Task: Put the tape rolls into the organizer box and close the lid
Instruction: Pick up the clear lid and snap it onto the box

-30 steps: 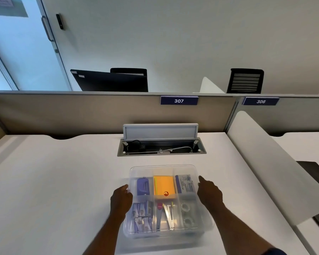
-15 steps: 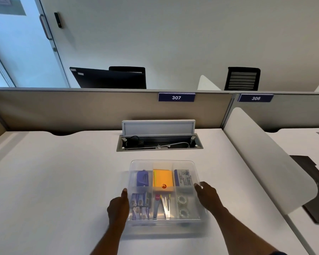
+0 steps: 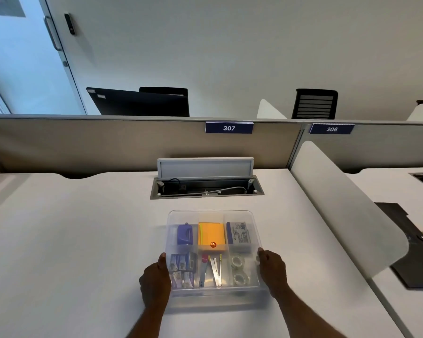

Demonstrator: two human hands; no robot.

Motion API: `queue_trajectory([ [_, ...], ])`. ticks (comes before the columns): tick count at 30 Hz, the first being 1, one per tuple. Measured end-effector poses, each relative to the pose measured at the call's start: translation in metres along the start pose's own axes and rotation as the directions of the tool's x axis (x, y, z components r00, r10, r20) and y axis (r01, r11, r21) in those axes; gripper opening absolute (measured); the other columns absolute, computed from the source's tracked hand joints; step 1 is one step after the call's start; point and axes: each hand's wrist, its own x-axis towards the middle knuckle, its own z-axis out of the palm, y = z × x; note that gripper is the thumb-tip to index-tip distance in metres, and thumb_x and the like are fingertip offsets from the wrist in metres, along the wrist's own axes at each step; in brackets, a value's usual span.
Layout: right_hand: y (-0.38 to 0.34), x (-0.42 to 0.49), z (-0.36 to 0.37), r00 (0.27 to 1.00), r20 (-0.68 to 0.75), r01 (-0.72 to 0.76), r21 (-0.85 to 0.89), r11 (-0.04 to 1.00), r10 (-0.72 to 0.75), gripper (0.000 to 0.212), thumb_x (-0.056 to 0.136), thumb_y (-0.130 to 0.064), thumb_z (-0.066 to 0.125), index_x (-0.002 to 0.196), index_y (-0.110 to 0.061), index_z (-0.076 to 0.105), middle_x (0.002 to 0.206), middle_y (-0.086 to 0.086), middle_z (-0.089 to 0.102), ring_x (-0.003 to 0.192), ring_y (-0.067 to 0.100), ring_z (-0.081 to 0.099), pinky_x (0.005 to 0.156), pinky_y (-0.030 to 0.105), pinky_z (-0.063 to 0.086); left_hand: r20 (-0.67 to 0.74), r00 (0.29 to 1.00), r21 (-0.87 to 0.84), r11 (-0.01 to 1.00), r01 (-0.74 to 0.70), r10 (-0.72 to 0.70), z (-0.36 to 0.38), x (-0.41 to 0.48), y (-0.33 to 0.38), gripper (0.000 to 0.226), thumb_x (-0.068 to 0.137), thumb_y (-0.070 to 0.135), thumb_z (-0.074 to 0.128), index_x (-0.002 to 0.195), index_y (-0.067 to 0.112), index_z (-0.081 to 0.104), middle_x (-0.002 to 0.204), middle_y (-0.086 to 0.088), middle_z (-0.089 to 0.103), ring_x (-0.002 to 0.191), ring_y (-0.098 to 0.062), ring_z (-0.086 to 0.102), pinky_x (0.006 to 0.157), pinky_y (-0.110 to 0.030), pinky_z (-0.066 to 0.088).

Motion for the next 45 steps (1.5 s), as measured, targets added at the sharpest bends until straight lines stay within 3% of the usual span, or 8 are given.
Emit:
queue_trajectory([
  [13, 0.0, 0.004, 0.002, 1.0, -0.017, 0.004, -0.056, 0.998, -0.005, 0.049, 0.098, -0.033, 0.043, 0.063, -0.003, 0.06, 0.066, 0.012, 0.065, 0.066, 0.028, 0.058, 0.061, 0.032, 0.04, -0.006, 1.0, -0.044, 0.999, -0.009, 0.009, 0.002, 0.0, 0.001, 0.059, 0.1, 0.042, 0.028, 0.092, 0.001, 0.069, 0.099, -0.024, 0.07, 0.095, -0.042, 0.062, 0.089, -0.046, 0.047],
  [19, -0.01, 0.021, -0.01, 1.0, 0.015, 0.018, -0.001, 1.0, -0.018, 0.053, 0.099, -0.035, 0.042, 0.069, 0.003, 0.065, 0.071, 0.015, 0.07, 0.071, 0.03, 0.064, 0.068, 0.034, 0.045, 0.091, 0.994, 0.054, 0.996, -0.073, 0.068, -0.016, 0.028, 0.008, 0.059, 0.096, 0.044, 0.042, 0.046, 0.014, 0.055, 0.054, -0.005, 0.06, 0.06, -0.025, 0.056, 0.065, -0.032, 0.039],
  [21, -0.02, 0.032, -0.012, 1.0, 0.001, 0.015, -0.011, 1.0, -0.015, 0.053, 0.097, -0.034, 0.044, 0.067, 0.005, 0.061, 0.072, 0.019, 0.069, 0.071, 0.032, 0.063, 0.068, 0.035, 0.046, 0.081, 0.994, 0.017, 0.997, -0.078, 0.077, -0.02, 0.04, 0.015, 0.059, 0.094, 0.042, 0.048, 0.045, 0.009, 0.051, 0.05, -0.006, 0.056, 0.053, -0.022, 0.051, 0.061, -0.033, 0.037],
  [26, -0.047, 0.055, -0.007, 0.999, 0.003, 0.055, -0.063, 0.997, -0.055, 0.042, 0.093, -0.027, 0.049, 0.059, -0.003, 0.053, 0.072, 0.025, 0.068, 0.063, 0.032, 0.06, 0.066, 0.037, 0.049, 0.04, 0.996, -0.129, 0.989, -0.076, 0.082, -0.014, 0.059, 0.042, 0.042, 0.091, 0.027, 0.057, 0.053, 0.007, 0.053, 0.057, -0.017, 0.058, 0.057, -0.029, 0.05, 0.066, -0.041, 0.047],
  [32, -0.06, 0.082, 0.003, 0.996, 0.078, 0.045, -0.095, 0.994, -0.038, 0.042, 0.096, -0.03, 0.044, 0.065, -0.005, 0.059, 0.083, 0.022, 0.07, 0.081, 0.039, 0.067, 0.079, 0.042, 0.052, 0.025, 1.0, -0.205, 0.979, 0.004, 0.002, 0.0, 0.08, 0.06, 0.028, 0.088, 0.017, 0.061, 0.068, -0.002, 0.067, 0.075, -0.019, 0.069, 0.064, -0.029, 0.053, 0.07, -0.033, 0.043],
  [37, -0.064, 0.102, 0.011, 0.995, 0.091, 0.063, -0.142, 0.988, -0.05, 0.048, 0.099, -0.031, 0.04, 0.06, -0.009, 0.055, 0.075, 0.015, 0.065, 0.073, 0.031, 0.06, 0.069, 0.03, 0.041, 0.014, 1.0, -0.201, 0.979, 0.013, -0.011, 0.007, 0.097, 0.076, 0.038, 0.091, 0.027, 0.058, 0.058, 0.007, 0.059, 0.075, -0.021, 0.07, 0.069, -0.034, 0.061, 0.077, -0.042, 0.052],
  [40, -0.07, 0.112, 0.016, 0.996, 0.084, 0.039, -0.144, 0.989, -0.027, 0.052, 0.101, -0.031, 0.036, 0.052, -0.016, 0.043, 0.071, 0.011, 0.058, 0.071, 0.026, 0.054, 0.071, 0.03, 0.039, 0.026, 0.997, -0.149, 0.986, 0.077, -0.074, 0.008, 0.105, 0.077, 0.04, 0.09, 0.035, 0.058, 0.071, 0.001, 0.069, 0.082, -0.021, 0.072, 0.077, -0.037, 0.064, 0.077, -0.04, 0.05],
  [45, -0.074, 0.124, 0.022, 0.993, 0.12, -0.003, -0.082, 0.997, 0.013, 0.045, 0.101, -0.026, 0.036, 0.086, 0.003, 0.067, 0.091, 0.018, 0.066, 0.087, 0.033, 0.061, 0.081, 0.036, 0.045, 0.003, 0.993, -0.151, 0.981, 0.119, -0.12, 0.01, 0.111, 0.077, 0.039, 0.088, 0.036, 0.063, 0.073, 0.001, 0.07, 0.084, -0.02, 0.073, 0.073, -0.033, 0.062, 0.076, -0.038, 0.049],
])
